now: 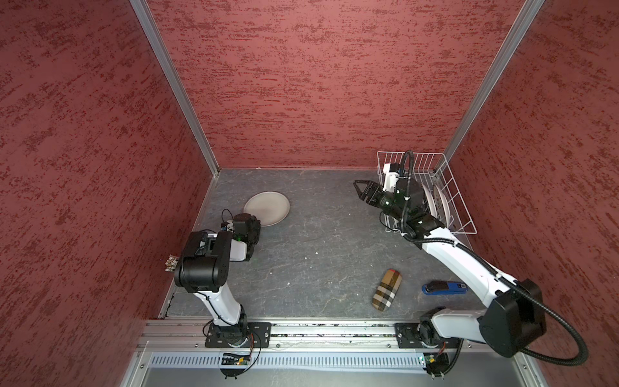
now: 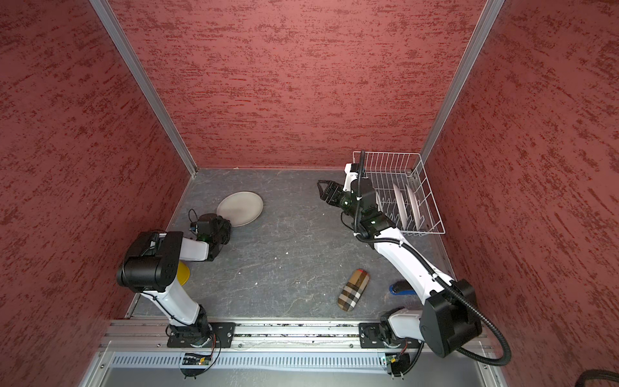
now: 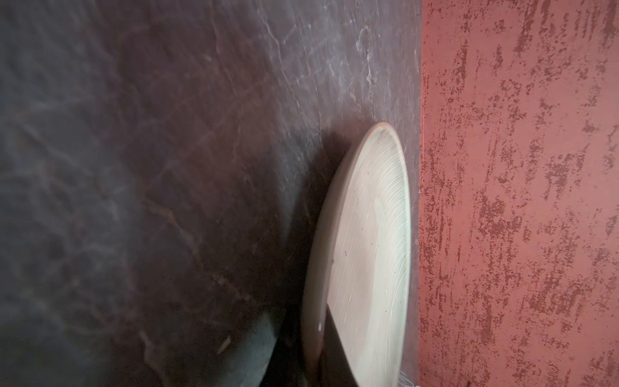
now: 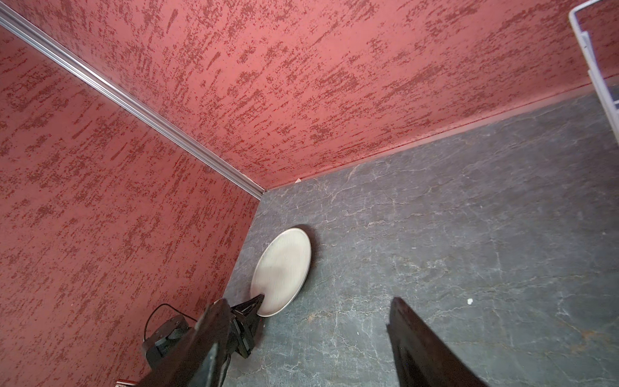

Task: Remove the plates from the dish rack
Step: 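Hold the plate upright with the left gripper while the right gripper returns to the rack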

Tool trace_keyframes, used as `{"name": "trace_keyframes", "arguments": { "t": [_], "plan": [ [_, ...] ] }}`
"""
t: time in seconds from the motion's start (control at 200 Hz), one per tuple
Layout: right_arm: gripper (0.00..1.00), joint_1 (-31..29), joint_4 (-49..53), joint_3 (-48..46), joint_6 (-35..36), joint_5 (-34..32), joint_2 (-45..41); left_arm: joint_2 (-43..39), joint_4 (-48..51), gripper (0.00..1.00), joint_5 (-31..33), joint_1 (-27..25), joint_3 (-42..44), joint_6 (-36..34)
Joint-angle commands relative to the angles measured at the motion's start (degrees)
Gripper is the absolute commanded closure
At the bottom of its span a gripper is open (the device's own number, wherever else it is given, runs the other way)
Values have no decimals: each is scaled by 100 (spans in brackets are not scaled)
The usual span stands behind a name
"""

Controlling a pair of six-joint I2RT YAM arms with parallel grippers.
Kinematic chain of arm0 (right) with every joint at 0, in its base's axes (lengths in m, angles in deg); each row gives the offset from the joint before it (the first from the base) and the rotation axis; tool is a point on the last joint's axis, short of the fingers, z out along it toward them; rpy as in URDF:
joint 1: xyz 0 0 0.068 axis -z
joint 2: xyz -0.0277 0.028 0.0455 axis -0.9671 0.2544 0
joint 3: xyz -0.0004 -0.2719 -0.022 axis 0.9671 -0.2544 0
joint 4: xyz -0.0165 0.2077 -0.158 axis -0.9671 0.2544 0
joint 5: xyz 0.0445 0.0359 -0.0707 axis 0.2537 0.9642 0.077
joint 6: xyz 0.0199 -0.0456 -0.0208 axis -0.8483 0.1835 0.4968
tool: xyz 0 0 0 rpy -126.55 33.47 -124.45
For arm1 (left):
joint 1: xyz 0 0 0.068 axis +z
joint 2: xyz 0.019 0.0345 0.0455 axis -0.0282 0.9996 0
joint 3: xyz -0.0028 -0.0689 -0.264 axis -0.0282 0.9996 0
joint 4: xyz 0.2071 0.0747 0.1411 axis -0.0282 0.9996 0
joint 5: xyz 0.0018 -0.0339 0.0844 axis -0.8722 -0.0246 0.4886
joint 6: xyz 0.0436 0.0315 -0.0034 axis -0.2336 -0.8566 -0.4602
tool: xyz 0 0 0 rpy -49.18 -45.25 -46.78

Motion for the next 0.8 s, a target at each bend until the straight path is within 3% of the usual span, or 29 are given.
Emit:
{"name": "trace_keyframes", "arguments": {
  "t": [0.0,0.11,0.23,0.311,0.797],
  "plan": [
    [25,-11,24,86,72,-110,-131,18,-1000,100,-134,59,-250,183],
    [25,-11,23,98,70,-110,-129,146,-1171,100,-196,83,-193,262],
    [24,-11,40,124,86,-119,-117,196,-1248,73,-255,85,-124,272],
    [24,-11,72,142,108,-127,-115,192,-1254,63,-260,77,-88,267],
    [24,14,268,138,205,-303,-283,92,-1301,36,-304,77,124,406]
  ]
}}
